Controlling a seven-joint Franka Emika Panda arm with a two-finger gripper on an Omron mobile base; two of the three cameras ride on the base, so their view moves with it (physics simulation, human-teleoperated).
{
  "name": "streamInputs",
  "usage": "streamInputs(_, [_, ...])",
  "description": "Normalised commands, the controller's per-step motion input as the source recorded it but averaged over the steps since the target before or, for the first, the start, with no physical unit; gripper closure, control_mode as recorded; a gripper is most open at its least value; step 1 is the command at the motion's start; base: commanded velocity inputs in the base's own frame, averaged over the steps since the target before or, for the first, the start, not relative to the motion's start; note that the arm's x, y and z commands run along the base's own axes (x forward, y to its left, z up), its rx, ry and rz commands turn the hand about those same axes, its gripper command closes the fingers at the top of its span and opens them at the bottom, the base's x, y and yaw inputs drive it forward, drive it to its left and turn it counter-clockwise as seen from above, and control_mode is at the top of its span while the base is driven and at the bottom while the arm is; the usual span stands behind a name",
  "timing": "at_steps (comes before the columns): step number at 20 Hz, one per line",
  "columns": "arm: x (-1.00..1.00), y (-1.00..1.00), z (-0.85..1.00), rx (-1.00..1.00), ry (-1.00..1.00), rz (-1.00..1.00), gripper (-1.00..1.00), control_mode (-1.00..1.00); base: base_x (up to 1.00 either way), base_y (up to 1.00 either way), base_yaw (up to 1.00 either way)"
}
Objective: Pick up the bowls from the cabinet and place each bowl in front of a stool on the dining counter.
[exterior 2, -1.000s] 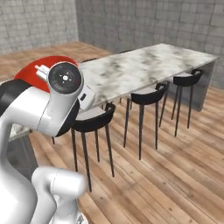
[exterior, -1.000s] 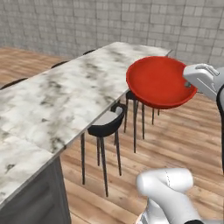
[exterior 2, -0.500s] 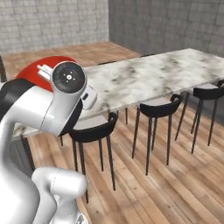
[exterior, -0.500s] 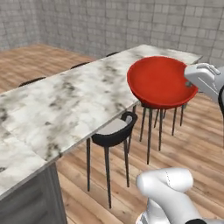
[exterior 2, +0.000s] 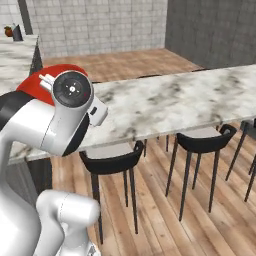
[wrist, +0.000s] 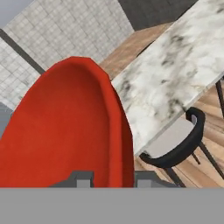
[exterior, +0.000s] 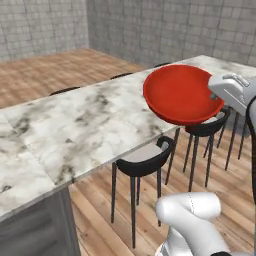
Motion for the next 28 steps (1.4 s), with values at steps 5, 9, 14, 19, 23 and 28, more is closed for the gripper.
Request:
streamInputs(5, [0.00, 0.00, 0.00, 0.00, 0.00, 0.00, 1.00, 1.00, 0.19, -0.90, 0.37])
streamInputs(9, [0.00, 0.00, 0.00, 0.00, 0.00, 0.00, 1.00, 1.00, 0.33, -0.70, 0.35])
streamInputs(14, [0.00, 0.00, 0.00, 0.00, 0.00, 0.00, 1.00, 1.00, 0.93, -0.04, 0.25])
streamInputs(19, [0.00, 0.00, 0.00, 0.00, 0.00, 0.00, 1.00, 1.00, 1.00, 0.15, 0.16])
streamInputs(23, [0.00, 0.00, 0.00, 0.00, 0.00, 0.00, 1.00, 1.00, 0.96, 0.09, 0.14])
streamInputs(28, [0.00, 0.00, 0.00, 0.00, 0.00, 0.00, 1.00, 1.00, 0.42, 0.00, 0.12])
